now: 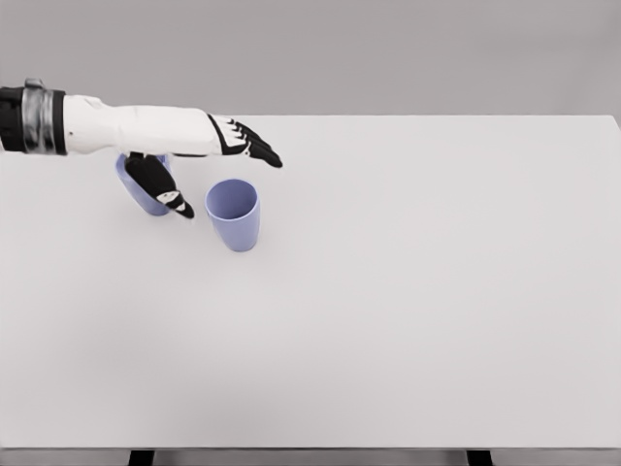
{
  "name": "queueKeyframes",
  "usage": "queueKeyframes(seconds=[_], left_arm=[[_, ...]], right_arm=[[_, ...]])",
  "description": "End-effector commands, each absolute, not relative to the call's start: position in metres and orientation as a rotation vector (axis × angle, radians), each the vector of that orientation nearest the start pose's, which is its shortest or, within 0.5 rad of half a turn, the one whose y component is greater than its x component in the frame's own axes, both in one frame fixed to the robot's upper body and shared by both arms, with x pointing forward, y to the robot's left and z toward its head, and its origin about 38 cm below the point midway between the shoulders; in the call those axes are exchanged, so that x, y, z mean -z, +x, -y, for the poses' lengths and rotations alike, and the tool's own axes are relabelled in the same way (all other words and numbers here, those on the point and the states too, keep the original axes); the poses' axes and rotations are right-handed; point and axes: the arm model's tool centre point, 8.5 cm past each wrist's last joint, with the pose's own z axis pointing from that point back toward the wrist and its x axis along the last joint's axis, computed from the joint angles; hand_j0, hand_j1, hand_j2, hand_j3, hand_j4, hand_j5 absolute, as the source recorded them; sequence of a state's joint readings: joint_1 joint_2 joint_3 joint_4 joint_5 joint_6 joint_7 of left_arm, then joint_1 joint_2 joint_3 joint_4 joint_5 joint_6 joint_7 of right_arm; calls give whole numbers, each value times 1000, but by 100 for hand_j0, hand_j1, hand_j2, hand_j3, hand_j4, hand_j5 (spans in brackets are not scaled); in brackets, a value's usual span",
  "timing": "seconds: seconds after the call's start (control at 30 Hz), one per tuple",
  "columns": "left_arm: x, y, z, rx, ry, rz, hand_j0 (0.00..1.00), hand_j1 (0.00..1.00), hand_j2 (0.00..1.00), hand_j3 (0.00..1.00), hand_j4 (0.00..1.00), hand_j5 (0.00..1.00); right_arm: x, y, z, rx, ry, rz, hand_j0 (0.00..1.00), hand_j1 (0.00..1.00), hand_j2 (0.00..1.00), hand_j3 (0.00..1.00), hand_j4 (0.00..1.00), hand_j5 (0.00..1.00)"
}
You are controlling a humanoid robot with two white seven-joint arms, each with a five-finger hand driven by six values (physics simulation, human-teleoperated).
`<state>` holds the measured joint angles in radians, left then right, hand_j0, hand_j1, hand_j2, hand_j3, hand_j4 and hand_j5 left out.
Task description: Place the right cup on the left cup with left arm
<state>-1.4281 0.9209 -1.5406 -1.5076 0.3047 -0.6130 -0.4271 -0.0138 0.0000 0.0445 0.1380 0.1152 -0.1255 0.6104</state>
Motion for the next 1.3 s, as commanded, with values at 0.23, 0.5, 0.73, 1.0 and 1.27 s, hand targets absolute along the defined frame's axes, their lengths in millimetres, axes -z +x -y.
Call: queueKeyframes(seconds=[0.23, 0.5, 0.73, 1.0, 1.27], left_arm=[[-295, 461, -237, 2091, -15, 1513, 100, 100, 100, 100, 100, 100], [-255, 490, -257, 1967, 15, 1434, 100, 100, 100, 100, 100, 100], [-230, 495, -244, 1954, -23, 1413, 100, 100, 100, 100, 100, 100], [-229, 495, -241, 1959, -30, 1412, 100, 100, 100, 100, 100, 100], [-227, 493, -247, 1949, -26, 1405, 100, 100, 100, 100, 100, 100]], right_arm=[[246, -33, 222, -151, 536, -54, 100, 100, 100, 100, 100, 100], [246, -32, 222, -153, 536, -53, 100, 100, 100, 100, 100, 100], [246, -33, 222, -153, 536, -54, 100, 100, 100, 100, 100, 100], [246, -32, 222, -153, 536, -53, 100, 100, 100, 100, 100, 100], [246, -33, 222, -153, 537, -53, 100, 100, 100, 100, 100, 100]])
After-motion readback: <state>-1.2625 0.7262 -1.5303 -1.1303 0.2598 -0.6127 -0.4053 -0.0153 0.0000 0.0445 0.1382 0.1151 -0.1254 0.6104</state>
